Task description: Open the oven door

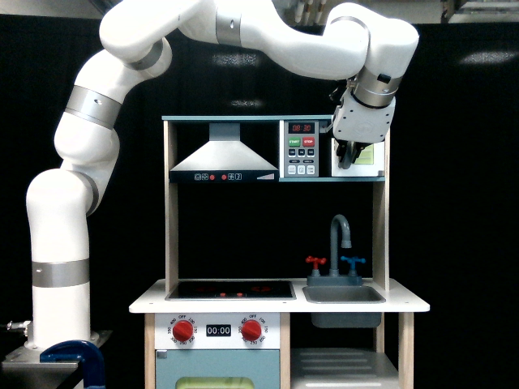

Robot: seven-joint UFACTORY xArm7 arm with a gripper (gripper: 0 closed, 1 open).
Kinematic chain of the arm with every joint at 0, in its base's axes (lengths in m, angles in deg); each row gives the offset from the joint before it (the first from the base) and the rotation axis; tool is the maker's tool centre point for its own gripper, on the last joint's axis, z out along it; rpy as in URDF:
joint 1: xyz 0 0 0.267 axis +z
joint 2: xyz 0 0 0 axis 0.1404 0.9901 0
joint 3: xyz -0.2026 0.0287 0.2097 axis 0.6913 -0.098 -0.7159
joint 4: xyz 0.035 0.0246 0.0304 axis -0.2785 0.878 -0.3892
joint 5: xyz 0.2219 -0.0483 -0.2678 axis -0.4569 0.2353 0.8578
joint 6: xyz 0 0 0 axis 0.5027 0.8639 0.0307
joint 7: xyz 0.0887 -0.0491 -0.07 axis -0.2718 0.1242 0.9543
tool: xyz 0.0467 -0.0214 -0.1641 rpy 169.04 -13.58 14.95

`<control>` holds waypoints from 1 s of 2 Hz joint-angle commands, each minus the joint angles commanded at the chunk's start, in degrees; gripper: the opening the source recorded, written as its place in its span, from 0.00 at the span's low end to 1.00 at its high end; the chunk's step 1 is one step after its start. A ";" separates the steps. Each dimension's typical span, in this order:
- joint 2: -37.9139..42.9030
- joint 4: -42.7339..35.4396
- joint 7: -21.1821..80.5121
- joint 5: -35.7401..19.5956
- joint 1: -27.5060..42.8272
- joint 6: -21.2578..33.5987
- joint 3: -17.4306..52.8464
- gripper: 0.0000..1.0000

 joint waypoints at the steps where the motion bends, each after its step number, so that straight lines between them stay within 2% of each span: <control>1: 11.23 -16.76 -2.50 -0.01 -7.18 5.23 -3.91 0.00; 2: 11.90 -17.74 -2.71 0.53 -8.16 5.33 -5.05 1.00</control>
